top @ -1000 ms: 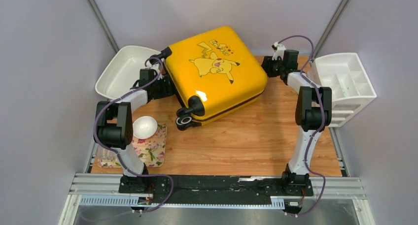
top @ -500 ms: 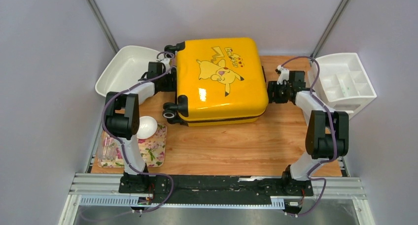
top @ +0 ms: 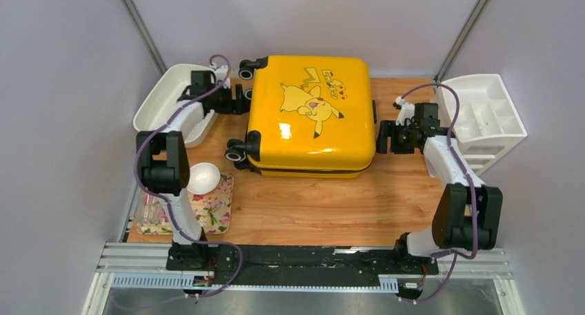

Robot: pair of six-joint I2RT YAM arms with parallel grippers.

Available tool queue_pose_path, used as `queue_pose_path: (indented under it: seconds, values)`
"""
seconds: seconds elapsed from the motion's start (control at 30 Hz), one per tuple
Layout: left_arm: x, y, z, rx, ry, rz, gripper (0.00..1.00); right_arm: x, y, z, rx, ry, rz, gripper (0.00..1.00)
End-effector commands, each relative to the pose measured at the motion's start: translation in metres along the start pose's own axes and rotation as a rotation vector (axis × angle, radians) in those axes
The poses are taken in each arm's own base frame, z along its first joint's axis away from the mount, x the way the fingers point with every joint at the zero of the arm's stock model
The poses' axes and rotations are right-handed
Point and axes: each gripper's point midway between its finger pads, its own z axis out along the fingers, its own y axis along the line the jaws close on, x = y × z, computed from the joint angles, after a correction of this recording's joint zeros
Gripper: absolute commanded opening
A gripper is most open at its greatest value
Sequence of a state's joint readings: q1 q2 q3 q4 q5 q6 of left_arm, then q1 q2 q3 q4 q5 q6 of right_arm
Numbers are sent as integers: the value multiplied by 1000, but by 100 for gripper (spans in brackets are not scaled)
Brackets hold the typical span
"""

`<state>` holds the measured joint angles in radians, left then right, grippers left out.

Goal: Open, take out, and arrange the luggage

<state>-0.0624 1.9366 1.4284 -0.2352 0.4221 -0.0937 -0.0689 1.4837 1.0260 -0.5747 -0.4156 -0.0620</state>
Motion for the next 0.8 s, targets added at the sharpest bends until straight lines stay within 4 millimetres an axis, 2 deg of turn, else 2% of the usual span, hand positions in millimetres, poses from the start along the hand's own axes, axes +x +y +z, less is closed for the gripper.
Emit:
queue_pose_path:
  seconds: [0.0, 0.03, 0.07, 0.1, 0.13, 0.17, 0.2, 0.23, 0.27, 0.3, 0.33, 0.4, 0.47, 0.53, 0.63, 0.77]
  values:
    - [-88, -68, -128, 355, -228, 249, 82, -41, 76, -76, -244, -196, -215, 75]
    - [-84, -61, -154, 360, -227, 252, 83, -41, 86, -94, -258, -215, -248, 76]
    - [-78, -70, -169, 436, -232, 281, 84, -39, 89, -101, -266, -221, -297, 78]
    - [-75, -68, -179, 437, -247, 359, 84, -38, 95, -109, -279, -232, -319, 78]
    - [-59, -77, -197, 448, -207, 358, 84, -34, 97, -115, -283, -232, -330, 79]
    - [-48, -82, -206, 457, -190, 400, 85, -31, 103, -126, -288, -256, -369, 79]
    - [-32, -85, -209, 473, -188, 519, 85, -28, 108, -132, -309, -270, -419, 80]
    - [-15, -99, -226, 491, -177, 550, 85, -22, 112, -136, -324, -270, -441, 80]
    - [-4, -103, -231, 498, -178, 589, 87, -16, 117, -142, -339, -290, -468, 80]
    - [18, -103, -228, 513, -170, 649, 88, -11, 123, -146, -370, -302, -519, 80]
    - [31, -112, -240, 518, -177, 699, 88, -3, 126, -148, -384, -292, -537, 80]
    - [55, -114, -237, 535, -171, 808, 89, 9, 131, -150, -384, -286, -597, 79]
    - [70, -116, -234, 533, -137, 905, 89, 24, 147, -147, -428, -257, -667, 79]
    - [82, -118, -231, 557, -100, 923, 89, 36, 151, -145, -432, -237, -713, 78]
    - [86, -114, -217, 555, -49, 947, 88, 61, 166, -137, -482, -178, -819, 76]
    - [87, -105, -198, 534, -15, 979, 87, 83, 173, -127, -501, -138, -905, 76]
